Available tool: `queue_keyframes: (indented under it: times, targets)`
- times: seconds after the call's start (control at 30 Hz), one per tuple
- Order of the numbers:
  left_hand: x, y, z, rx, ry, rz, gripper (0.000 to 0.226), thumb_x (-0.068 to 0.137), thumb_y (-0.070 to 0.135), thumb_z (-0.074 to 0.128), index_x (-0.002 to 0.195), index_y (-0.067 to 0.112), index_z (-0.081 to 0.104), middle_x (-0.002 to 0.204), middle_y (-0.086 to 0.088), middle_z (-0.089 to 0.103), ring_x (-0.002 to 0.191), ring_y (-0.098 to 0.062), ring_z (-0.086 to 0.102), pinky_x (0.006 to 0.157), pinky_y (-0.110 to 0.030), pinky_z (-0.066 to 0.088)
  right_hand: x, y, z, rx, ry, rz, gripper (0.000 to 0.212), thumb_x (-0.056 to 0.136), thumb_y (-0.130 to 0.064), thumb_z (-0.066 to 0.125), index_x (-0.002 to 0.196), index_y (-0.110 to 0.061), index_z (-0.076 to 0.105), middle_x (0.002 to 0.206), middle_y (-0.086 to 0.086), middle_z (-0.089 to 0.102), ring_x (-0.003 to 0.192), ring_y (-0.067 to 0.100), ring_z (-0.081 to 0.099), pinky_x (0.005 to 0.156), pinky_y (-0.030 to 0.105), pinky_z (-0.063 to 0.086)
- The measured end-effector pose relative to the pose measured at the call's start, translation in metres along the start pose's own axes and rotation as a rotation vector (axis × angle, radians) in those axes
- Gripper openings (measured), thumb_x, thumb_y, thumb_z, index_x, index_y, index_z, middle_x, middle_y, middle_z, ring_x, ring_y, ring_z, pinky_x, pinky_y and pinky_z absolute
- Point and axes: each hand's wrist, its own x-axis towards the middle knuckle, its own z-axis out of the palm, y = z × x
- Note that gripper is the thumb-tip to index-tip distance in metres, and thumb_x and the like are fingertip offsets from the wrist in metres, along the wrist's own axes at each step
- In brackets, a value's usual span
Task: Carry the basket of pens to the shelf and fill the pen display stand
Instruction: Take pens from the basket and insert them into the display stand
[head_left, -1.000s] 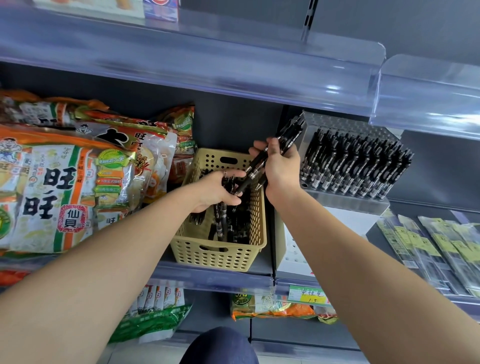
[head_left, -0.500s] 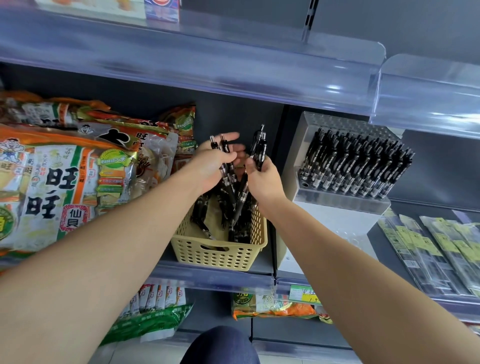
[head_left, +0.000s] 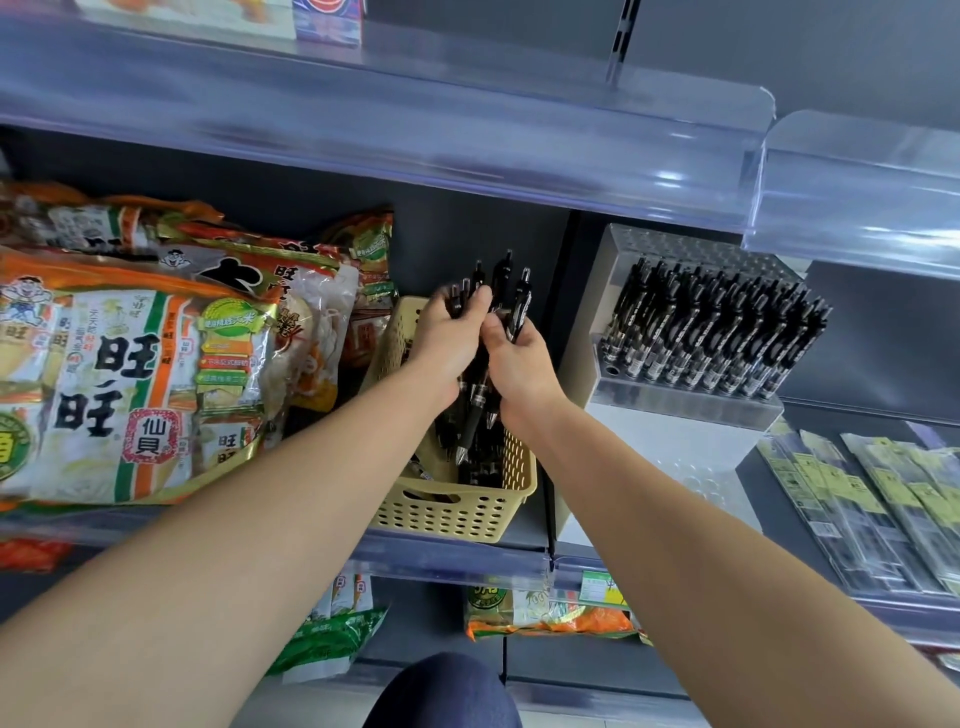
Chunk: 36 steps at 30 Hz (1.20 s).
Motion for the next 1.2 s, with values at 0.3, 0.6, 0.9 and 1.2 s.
queue_keyframes:
  times: [0.3,0.6,0.9,1.2]
  targets:
    - [-0.001,-0.001,-0.005,-0.245,-0.209,-0.309,0.066,0.087,0.051,0.06,0.141,0.019,0.043,0.142,-0.006,0.048,0.12,-0.021,0.055,0.082,-0.03,0.046,0.002,-0.004,0.0,-0.19,0.128,-0.041,0.058,0.078,-0.064,0.058,0.127,-0.033,0.056,0.14,0.001,0.044,0.127,0.025,0.046,0.103,0.05,0.042]
    - [-0.003,-0.007,-0.006,-0.278,-0.277,-0.263,0.045,0.084,0.005,0.069,0.125,0.004,0.05,0.108,-0.018,0.066,0.085,-0.03,0.07,0.06,-0.039,0.056,0.001,-0.019,-0.008,0.119,0.077,0.049,0.017,0.095,-0.038,0.052,0.105,-0.026,0.059,0.115,0.004,0.064,0.11,0.025,0.061,0.096,0.049,0.049]
    - [-0.005,-0.006,-0.005,-0.129,-0.254,-0.147,0.036,0.08,0.006,0.074,0.112,0.007,0.059,0.1,-0.011,0.07,0.095,-0.028,0.067,0.081,-0.044,0.055,0.001,-0.022,-0.018,-0.147,0.102,-0.092,0.046,0.096,-0.033,0.054,0.136,-0.011,0.047,0.131,0.008,0.058,0.122,0.023,0.054,0.105,0.043,0.043]
    - [-0.017,-0.012,0.0,-0.08,-0.306,-0.031,0.024,0.085,0.004,0.068,0.108,0.004,0.065,0.095,-0.011,0.072,0.086,-0.026,0.069,0.083,-0.042,0.055,-0.008,-0.048,-0.031,0.171,0.069,-0.09,0.013,0.099,-0.024,0.05,0.09,-0.021,0.058,0.084,0.0,0.068,0.074,0.019,0.066,0.076,0.039,0.055]
